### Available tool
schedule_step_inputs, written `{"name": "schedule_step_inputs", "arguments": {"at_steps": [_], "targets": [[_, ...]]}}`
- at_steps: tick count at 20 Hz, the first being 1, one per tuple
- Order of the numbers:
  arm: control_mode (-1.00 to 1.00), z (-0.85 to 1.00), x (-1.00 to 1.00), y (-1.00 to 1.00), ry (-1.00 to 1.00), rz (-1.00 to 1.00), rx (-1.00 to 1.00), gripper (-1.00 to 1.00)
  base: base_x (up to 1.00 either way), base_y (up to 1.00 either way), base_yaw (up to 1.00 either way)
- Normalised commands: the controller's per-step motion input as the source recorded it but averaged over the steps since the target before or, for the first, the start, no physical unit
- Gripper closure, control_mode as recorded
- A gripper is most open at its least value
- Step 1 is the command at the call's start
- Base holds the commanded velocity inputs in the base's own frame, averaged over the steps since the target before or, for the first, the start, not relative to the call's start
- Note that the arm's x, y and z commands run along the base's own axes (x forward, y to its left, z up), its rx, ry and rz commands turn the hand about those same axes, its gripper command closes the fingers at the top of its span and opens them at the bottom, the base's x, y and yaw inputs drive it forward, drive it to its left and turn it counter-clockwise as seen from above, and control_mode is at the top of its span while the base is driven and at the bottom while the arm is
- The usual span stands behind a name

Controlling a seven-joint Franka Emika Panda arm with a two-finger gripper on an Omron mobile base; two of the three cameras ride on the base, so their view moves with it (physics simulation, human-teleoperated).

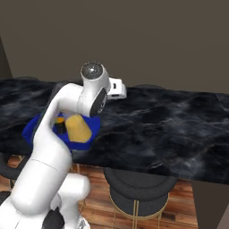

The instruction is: There is a tray on the dining counter. Grab the cup, mug, and pitcher and place them on the tray. The pitcher may be placed next to the tray if it cannot fit the tray.

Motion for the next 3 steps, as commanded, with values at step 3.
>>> {"name": "schedule_step_inputs", "arguments": {"at_steps": [3], "targets": [[-1.0,0.02,-0.75,-0.17,0.02,0.0,-0.24,-1.0,0.0,0.0,0.0]]}}
